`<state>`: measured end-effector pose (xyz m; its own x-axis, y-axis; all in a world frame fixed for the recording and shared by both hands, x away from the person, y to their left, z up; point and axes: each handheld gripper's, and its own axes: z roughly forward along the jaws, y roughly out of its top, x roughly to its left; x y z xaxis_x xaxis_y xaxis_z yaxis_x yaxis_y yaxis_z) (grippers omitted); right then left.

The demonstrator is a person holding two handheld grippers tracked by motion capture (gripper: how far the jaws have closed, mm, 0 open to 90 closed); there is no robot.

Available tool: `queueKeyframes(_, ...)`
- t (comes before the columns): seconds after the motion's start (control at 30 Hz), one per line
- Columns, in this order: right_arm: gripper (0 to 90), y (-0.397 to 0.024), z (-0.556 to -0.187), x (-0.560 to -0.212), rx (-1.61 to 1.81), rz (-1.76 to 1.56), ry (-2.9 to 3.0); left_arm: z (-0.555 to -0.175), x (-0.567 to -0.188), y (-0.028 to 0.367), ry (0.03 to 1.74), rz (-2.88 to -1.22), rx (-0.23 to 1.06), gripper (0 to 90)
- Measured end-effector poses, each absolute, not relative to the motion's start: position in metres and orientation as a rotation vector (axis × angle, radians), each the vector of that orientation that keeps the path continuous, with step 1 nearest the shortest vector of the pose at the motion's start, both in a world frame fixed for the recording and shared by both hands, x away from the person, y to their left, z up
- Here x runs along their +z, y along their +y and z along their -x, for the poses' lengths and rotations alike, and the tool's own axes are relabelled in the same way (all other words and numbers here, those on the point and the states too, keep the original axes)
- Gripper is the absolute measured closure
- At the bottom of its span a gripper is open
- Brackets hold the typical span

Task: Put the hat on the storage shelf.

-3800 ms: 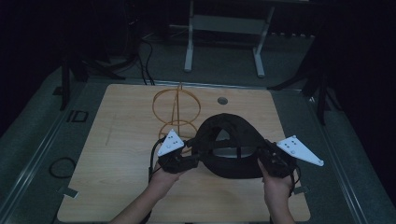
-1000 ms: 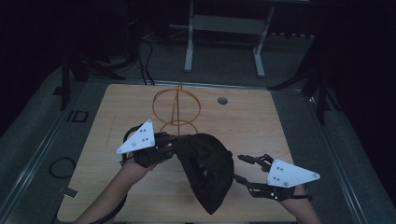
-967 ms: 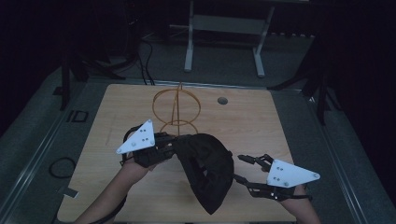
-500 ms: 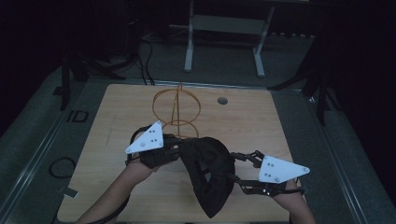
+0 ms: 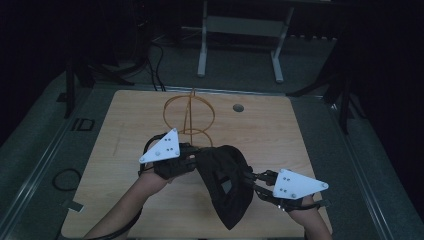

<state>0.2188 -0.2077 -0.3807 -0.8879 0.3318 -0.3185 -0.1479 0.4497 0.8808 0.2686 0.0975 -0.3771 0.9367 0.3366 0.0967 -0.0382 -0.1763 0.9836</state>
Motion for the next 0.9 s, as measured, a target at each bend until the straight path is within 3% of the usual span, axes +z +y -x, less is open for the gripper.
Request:
queueKeyframes(0.33,89.1,-0.214,-0.222,-0.377,1.486,-0.252,2.254,-0.278,-0.39,0.099,0.313,-1.77,0.348,86.3)
queueKeyframes(0.77,89.1,-0.229,-0.224,-0.367,1.559,-0.324,2.201,-0.279,-0.391,0.114,0.412,-1.737,0.395,55.7)
queueKeyframes(0.9,89.1,-0.239,-0.226,-0.364,1.566,-0.378,2.171,-0.278,-0.391,0.121,0.439,-1.749,0.424,50.7)
